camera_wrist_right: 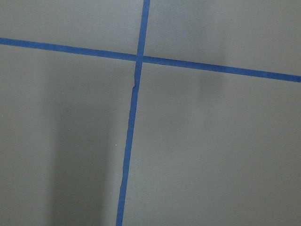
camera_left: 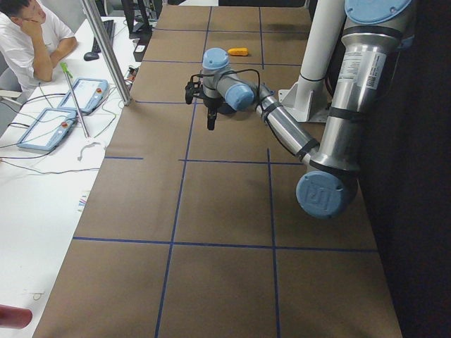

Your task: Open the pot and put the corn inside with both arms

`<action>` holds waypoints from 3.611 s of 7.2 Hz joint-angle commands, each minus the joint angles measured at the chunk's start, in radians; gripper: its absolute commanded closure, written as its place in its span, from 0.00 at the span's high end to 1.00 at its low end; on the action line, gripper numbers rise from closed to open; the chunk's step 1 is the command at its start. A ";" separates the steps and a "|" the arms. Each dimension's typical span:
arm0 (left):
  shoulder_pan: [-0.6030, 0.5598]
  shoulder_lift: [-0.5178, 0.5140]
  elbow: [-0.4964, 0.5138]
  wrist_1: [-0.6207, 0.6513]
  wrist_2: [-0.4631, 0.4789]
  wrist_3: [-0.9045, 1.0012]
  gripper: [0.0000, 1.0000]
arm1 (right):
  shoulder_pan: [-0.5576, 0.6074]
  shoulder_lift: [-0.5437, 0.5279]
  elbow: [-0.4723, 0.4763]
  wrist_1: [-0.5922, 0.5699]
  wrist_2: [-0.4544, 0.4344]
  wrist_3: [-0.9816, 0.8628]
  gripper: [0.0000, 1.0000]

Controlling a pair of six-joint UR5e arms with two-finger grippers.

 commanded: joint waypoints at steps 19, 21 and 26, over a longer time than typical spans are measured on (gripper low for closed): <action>0.378 -0.659 0.501 0.152 0.209 -0.317 0.00 | -0.012 0.000 -0.009 -0.002 -0.002 0.000 1.00; 0.329 -0.652 0.451 0.219 0.165 -0.266 0.00 | -0.014 0.000 -0.009 -0.002 -0.002 0.000 1.00; 0.148 -0.302 0.237 0.217 0.065 0.093 0.00 | -0.026 0.003 -0.008 -0.002 0.000 0.000 1.00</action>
